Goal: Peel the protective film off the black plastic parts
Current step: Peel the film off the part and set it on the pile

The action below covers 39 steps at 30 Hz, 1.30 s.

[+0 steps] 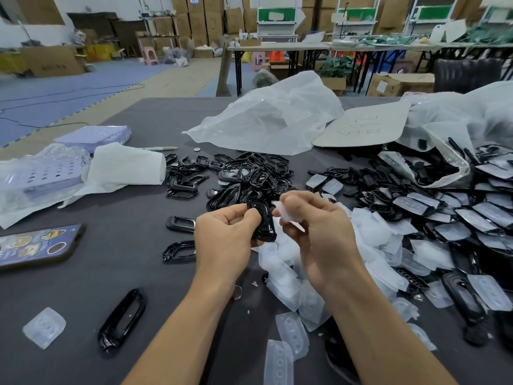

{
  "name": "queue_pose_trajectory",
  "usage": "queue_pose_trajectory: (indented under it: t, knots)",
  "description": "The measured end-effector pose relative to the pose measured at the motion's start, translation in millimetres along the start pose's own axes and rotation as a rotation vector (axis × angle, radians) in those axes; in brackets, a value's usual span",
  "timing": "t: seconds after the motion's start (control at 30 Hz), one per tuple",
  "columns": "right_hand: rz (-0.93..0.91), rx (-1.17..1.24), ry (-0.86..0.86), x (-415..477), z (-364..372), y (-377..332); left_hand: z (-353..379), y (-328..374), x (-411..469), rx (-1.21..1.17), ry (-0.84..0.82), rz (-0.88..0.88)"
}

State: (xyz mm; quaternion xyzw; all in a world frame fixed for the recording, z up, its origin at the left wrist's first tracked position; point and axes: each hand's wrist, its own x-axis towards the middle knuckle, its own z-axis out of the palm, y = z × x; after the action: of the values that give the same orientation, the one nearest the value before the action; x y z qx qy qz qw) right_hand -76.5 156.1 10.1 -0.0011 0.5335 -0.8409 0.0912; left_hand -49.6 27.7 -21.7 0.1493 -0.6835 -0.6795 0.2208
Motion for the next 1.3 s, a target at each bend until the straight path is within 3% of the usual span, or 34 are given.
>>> queue_pose_trajectory:
  t: [0.17,0.43,0.67,1.03,1.3]
  knots:
    - [0.059,0.044,-0.104,0,0,2,0,-1,0,0.0,0.007,-0.01]
    - [0.081,0.009,-0.103,1,-4,1,0,-1,0,0.044,-0.002,-0.01]
    - [-0.017,-0.089,-0.051,0,-1,4,1,-3,-1,0.088,-0.025,0.032]
    - [-0.265,-0.589,0.14,-1,-2,14,5,2,-5,-0.077,-0.129,-0.02]
    - [-0.3,-0.564,0.172,-3,2,11,6,9,-9,-0.335,-0.185,-0.143]
